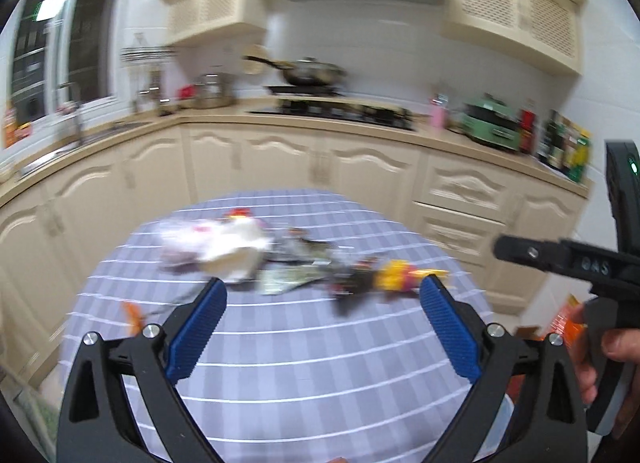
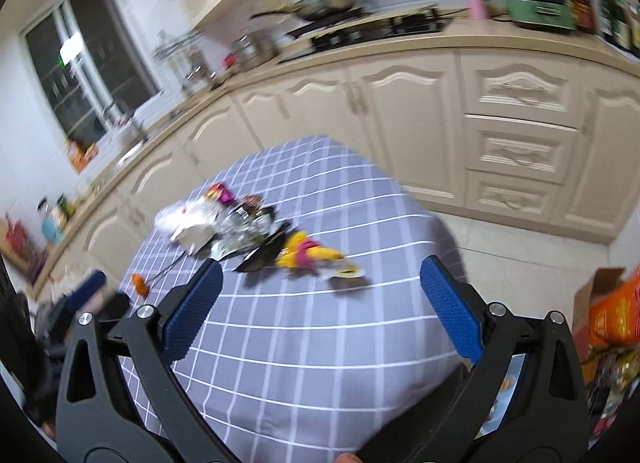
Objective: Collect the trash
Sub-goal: 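Swing both tools back toward the table, then grasp the yellow candy wrapper with the right tool while the left tool grasps the orange peel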
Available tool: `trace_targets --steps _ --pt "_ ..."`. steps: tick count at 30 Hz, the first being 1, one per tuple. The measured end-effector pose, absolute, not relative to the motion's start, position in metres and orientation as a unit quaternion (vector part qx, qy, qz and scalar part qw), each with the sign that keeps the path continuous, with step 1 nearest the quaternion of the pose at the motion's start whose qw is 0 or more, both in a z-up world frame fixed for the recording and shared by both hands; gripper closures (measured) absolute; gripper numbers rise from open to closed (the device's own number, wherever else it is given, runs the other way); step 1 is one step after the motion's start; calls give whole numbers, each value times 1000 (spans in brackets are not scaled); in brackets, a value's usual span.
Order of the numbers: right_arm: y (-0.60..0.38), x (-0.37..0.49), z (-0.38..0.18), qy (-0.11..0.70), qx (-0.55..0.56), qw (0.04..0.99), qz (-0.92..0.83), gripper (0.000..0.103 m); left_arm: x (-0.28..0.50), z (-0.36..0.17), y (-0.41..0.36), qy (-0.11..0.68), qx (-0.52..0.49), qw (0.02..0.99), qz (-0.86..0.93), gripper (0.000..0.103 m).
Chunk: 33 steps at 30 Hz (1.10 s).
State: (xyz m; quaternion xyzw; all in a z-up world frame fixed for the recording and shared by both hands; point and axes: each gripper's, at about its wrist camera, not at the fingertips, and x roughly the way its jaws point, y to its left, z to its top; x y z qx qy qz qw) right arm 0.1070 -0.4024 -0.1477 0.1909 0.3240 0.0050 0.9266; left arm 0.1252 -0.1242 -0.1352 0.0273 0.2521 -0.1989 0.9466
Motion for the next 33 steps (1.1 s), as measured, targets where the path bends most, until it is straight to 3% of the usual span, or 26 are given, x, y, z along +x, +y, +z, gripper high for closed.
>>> trace_targets --steps 9,20,22,27,28,29,30,31,32,33 --pt "-367 147 -178 368 133 920 10 6 156 -156 -32 269 6 958 -102 7" --pt "-358 199 -218 411 68 909 24 6 213 -200 3 326 48 942 -65 7" --pt "-357 203 -220 415 62 908 27 11 225 -206 6 345 59 935 -65 7" --pt "-358 206 -223 421 68 904 33 40 253 -217 16 380 48 918 -103 7" --pt "-357 205 -224 420 71 904 36 42 259 -221 19 393 34 911 -120 7" --pt "-357 204 -224 422 73 903 39 56 264 -224 22 406 21 904 -129 8" --pt "-357 204 -226 424 78 901 43 69 267 -226 24 413 14 901 -134 11" --pt "-358 202 -226 424 84 901 44 70 269 -227 25 417 7 897 -148 21" --pt "-358 201 -226 423 86 901 45 71 270 -229 25 423 3 892 -160 44" --pt "-358 198 -226 422 89 901 47 72 271 -231 24 428 4 890 -160 58"
